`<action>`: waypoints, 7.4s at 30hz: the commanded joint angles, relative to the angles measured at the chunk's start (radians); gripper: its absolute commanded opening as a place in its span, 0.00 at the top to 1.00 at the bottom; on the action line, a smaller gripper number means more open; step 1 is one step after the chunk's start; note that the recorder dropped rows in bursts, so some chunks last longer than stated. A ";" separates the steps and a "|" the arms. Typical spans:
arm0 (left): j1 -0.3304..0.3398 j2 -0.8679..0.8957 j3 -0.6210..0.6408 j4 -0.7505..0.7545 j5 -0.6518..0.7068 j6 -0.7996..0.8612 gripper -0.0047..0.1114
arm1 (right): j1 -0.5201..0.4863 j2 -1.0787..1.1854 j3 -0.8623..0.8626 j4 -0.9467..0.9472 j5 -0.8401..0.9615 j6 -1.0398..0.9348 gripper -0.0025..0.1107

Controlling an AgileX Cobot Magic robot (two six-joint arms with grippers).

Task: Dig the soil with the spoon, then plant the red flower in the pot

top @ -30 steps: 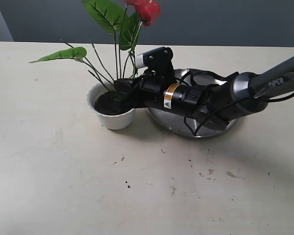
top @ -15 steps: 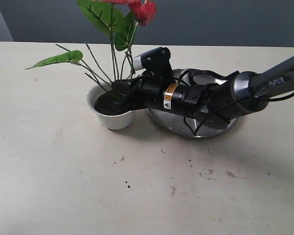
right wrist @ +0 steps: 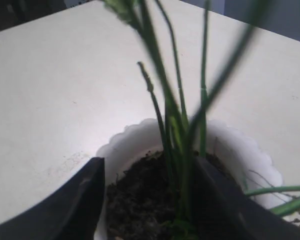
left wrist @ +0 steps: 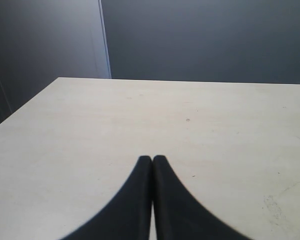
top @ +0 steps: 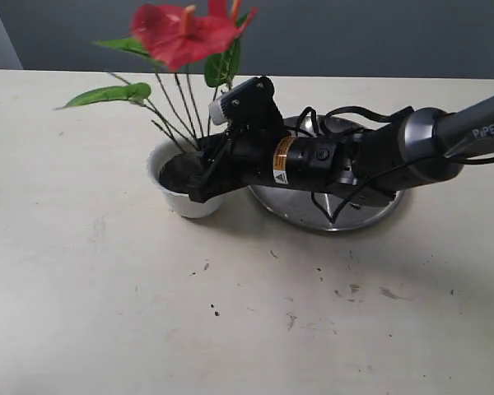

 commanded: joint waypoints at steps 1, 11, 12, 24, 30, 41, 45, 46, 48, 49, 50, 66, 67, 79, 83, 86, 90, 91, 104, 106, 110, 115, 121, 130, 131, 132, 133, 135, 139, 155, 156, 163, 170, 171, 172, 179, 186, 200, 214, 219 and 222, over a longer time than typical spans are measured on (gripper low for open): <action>0.001 -0.002 0.004 0.000 0.001 -0.002 0.96 | 0.001 -0.010 0.023 -0.044 0.188 0.012 0.51; 0.001 -0.002 0.004 0.000 0.001 -0.002 0.96 | 0.006 -0.010 0.023 -0.044 0.133 0.012 0.81; 0.001 -0.002 0.004 0.000 0.001 -0.002 0.96 | 0.008 -0.010 0.023 -0.044 0.133 0.012 0.87; 0.001 -0.002 0.004 0.000 0.001 -0.002 0.96 | 0.047 0.064 0.023 -0.038 0.179 0.001 0.97; 0.001 -0.002 0.004 0.000 0.001 -0.002 0.96 | 0.047 0.069 0.023 -0.038 0.172 0.000 0.97; 0.001 -0.002 0.004 0.000 0.001 -0.002 0.96 | 0.047 0.116 -0.026 -0.040 0.184 0.010 0.97; 0.001 -0.002 0.004 0.000 0.001 -0.002 0.96 | 0.047 0.121 -0.031 -0.040 0.197 0.010 0.97; 0.001 -0.002 0.004 0.000 0.001 -0.002 0.96 | 0.047 0.121 -0.031 -0.040 0.198 0.010 0.97; 0.001 -0.002 0.004 0.000 0.001 -0.002 0.96 | 0.047 0.121 -0.031 -0.040 0.199 0.010 0.97; 0.001 -0.002 0.004 0.000 0.001 -0.002 0.96 | 0.047 0.121 -0.031 -0.040 0.204 0.010 0.97; 0.001 -0.002 0.004 0.000 0.001 -0.002 0.96 | 0.047 0.121 -0.032 -0.040 0.210 0.010 0.97; 0.001 -0.002 0.004 0.000 0.001 -0.002 0.96 | 0.047 0.119 -0.035 -0.040 0.221 0.038 0.67; 0.001 -0.002 0.004 0.000 0.001 -0.002 0.96 | 0.047 0.119 -0.035 -0.040 0.221 0.043 0.67; 0.001 -0.002 0.004 0.000 0.001 -0.002 0.96 | 0.047 0.041 -0.035 -0.040 0.301 0.052 0.52; 0.001 -0.002 0.004 0.000 0.001 -0.002 0.96 | 0.047 0.017 -0.035 -0.042 0.312 0.052 0.52; 0.001 -0.002 0.004 0.000 0.001 -0.002 0.96 | 0.047 0.015 -0.035 -0.043 0.312 0.052 0.52; 0.001 -0.002 0.004 0.000 0.001 -0.002 0.96 | 0.047 0.015 -0.035 -0.043 0.312 0.052 0.52; 0.001 -0.002 0.004 0.000 0.001 -0.002 0.96 | 0.047 0.015 -0.035 -0.043 0.312 0.052 0.52; 0.001 -0.002 0.004 0.000 0.001 -0.002 0.96 | 0.047 -0.018 -0.035 -0.062 0.392 0.054 0.52; 0.001 -0.002 0.004 0.000 0.001 -0.002 0.96 | 0.047 -0.042 -0.035 -0.062 0.378 0.054 0.52; 0.001 -0.002 0.004 0.000 0.001 -0.002 0.96 | 0.049 -0.054 -0.035 -0.063 0.321 0.074 0.52; 0.001 -0.002 0.004 0.000 0.001 -0.002 0.96 | 0.073 -0.054 -0.035 -0.089 0.275 0.102 0.68; 0.001 -0.002 0.004 0.000 0.001 -0.002 0.96 | 0.078 -0.054 -0.035 -0.085 0.239 0.102 0.95; 0.001 -0.002 0.004 0.000 0.001 -0.002 0.96 | 0.078 0.054 -0.038 -0.085 0.182 0.102 0.98; 0.001 -0.002 0.004 0.000 0.001 -0.002 0.96 | 0.078 0.063 -0.038 -0.085 0.182 0.102 0.98; 0.001 -0.002 0.004 0.000 0.001 -0.002 0.96 | 0.078 0.069 -0.038 -0.085 0.182 0.095 0.98; 0.001 -0.002 0.004 0.000 0.001 -0.002 0.96 | 0.078 0.073 -0.038 -0.085 0.186 0.085 0.98; 0.001 -0.002 0.004 0.000 0.001 -0.002 0.96 | 0.078 0.075 -0.038 -0.085 0.186 0.075 0.98; 0.001 -0.002 0.004 0.000 0.001 -0.002 0.96 | 0.078 0.091 -0.047 -0.088 0.205 0.067 0.98; 0.001 -0.002 0.004 0.000 0.001 -0.002 0.96 | 0.078 0.119 -0.049 -0.113 0.240 0.033 0.98; 0.001 -0.002 0.004 0.000 0.001 -0.002 0.96 | 0.078 0.119 -0.049 -0.151 0.264 0.033 0.98; 0.001 -0.002 0.004 0.000 0.001 -0.002 0.96 | 0.078 0.119 -0.049 -0.214 0.350 0.033 0.98; 0.001 -0.002 0.004 0.000 0.001 -0.002 0.96 | 0.078 0.120 -0.049 -0.227 0.362 0.033 0.98; 0.001 -0.002 0.004 0.000 0.001 -0.002 0.96 | 0.078 0.125 -0.049 -0.227 0.362 0.033 0.98; 0.001 -0.002 0.004 0.000 0.001 -0.002 0.96 | 0.078 0.131 -0.049 -0.227 0.362 0.033 0.98; 0.001 -0.002 0.004 0.000 0.001 -0.002 0.96 | 0.076 0.143 -0.058 -0.229 0.370 0.029 0.98; 0.001 -0.002 0.004 0.000 0.001 -0.002 0.96 | 0.076 0.135 -0.058 -0.227 0.372 0.033 0.98; 0.001 -0.002 0.004 0.000 0.001 -0.002 0.96 | 0.076 0.126 -0.058 -0.227 0.423 0.033 0.70; 0.001 -0.002 0.004 0.000 0.001 -0.002 0.96 | 0.076 0.074 -0.058 -0.227 0.474 0.033 0.60; 0.001 -0.002 0.004 0.000 0.001 -0.002 0.96 | 0.076 0.050 -0.058 -0.227 0.492 0.033 0.60; 0.001 -0.002 0.004 0.000 0.001 -0.002 0.96 | 0.076 0.030 -0.058 -0.227 0.486 0.033 0.60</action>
